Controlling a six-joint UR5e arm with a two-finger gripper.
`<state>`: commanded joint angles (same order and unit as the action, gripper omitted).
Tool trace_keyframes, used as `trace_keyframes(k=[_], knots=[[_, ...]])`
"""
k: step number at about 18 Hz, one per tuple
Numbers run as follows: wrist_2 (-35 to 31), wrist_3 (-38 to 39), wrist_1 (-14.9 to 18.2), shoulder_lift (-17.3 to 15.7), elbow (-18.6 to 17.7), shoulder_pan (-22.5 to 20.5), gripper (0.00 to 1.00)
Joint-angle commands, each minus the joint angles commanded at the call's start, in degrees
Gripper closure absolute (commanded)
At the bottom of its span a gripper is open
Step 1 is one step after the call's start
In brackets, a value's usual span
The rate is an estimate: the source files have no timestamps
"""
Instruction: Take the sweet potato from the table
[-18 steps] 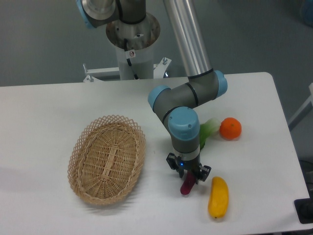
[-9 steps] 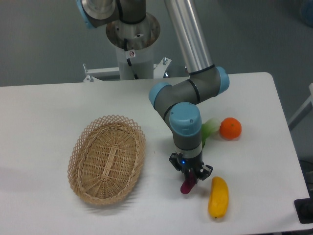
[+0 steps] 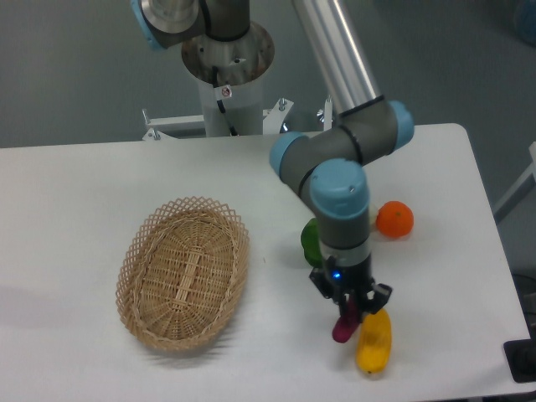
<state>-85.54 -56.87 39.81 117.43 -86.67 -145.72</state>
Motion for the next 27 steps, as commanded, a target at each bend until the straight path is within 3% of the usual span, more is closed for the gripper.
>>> trace_keyframes(k=[7, 13, 16, 27], knots=[[10.8, -4.8, 8.7, -4.8, 7.1, -7.8, 0.66], [12.0, -15.0, 13.1, -6.4, 7.5, -13.4, 0.66], [11.5, -18.4, 14.5, -7.4, 7.5, -14.2, 0.66], [11.3, -18.5, 14.2, -8.2, 6.6, -13.9, 0.66]])
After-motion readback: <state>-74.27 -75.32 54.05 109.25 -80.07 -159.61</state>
